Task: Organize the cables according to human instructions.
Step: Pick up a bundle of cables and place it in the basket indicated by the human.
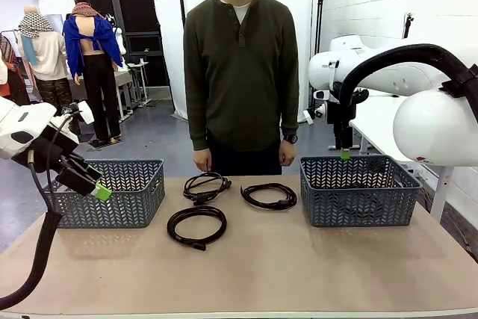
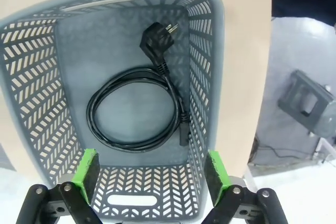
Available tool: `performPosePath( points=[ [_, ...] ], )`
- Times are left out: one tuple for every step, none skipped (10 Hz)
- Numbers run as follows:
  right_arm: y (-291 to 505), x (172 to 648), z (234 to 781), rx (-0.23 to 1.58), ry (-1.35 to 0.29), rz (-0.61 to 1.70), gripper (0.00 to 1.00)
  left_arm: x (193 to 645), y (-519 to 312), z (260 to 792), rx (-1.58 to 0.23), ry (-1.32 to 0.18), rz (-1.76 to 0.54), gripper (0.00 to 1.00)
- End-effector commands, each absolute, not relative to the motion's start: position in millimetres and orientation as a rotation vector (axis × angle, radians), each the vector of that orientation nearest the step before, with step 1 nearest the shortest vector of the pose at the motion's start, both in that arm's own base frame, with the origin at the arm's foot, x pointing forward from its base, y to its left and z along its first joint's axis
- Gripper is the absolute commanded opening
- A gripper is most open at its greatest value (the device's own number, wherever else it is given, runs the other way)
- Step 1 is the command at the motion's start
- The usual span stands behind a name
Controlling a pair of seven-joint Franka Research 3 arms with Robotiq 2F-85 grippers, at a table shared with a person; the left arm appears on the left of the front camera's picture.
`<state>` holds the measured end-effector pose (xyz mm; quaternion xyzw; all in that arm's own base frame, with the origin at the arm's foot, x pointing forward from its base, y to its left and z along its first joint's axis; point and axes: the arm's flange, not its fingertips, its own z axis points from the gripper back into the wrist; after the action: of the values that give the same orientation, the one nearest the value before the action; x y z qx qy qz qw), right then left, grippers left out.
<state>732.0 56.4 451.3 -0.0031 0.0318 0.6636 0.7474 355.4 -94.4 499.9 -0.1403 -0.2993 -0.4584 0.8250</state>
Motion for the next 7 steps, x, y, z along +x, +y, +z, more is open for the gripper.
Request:
performPosePath(
  points=[
    [57, 732, 450, -0.004, 0.072, 1.476, 1.0, 357, -92, 499, -0.318, -0.64, -0.983, 1.0],
    [57, 732, 450, -0.004, 0.072, 1.476, 1.0, 357, -92, 499, -0.318, -0.64, -0.983, 1.0],
    [57, 732, 450, -0.004, 0.072, 1.476, 1.0, 357, -92, 499, -0.318, -0.64, -0.983, 1.0],
    [56, 732, 450, -0.006, 0.071, 1.456, 1.0, 357, -92, 499, -0.318, -0.64, -0.983, 1.0],
    [59, 727, 465, -0.005, 0.069, 1.413, 1.0, 357, -92, 499, -0.318, -0.64, -0.983, 1.0],
    [61, 715, 477, 0.018, 0.081, 1.379, 1.0, 357, -92, 499, -0.318, -0.64, -0.983, 1.0],
    [64, 700, 487, 0.035, 0.082, 1.361, 1.0, 357, -92, 499, -0.318, -0.64, -0.983, 1.0]
  ],
)
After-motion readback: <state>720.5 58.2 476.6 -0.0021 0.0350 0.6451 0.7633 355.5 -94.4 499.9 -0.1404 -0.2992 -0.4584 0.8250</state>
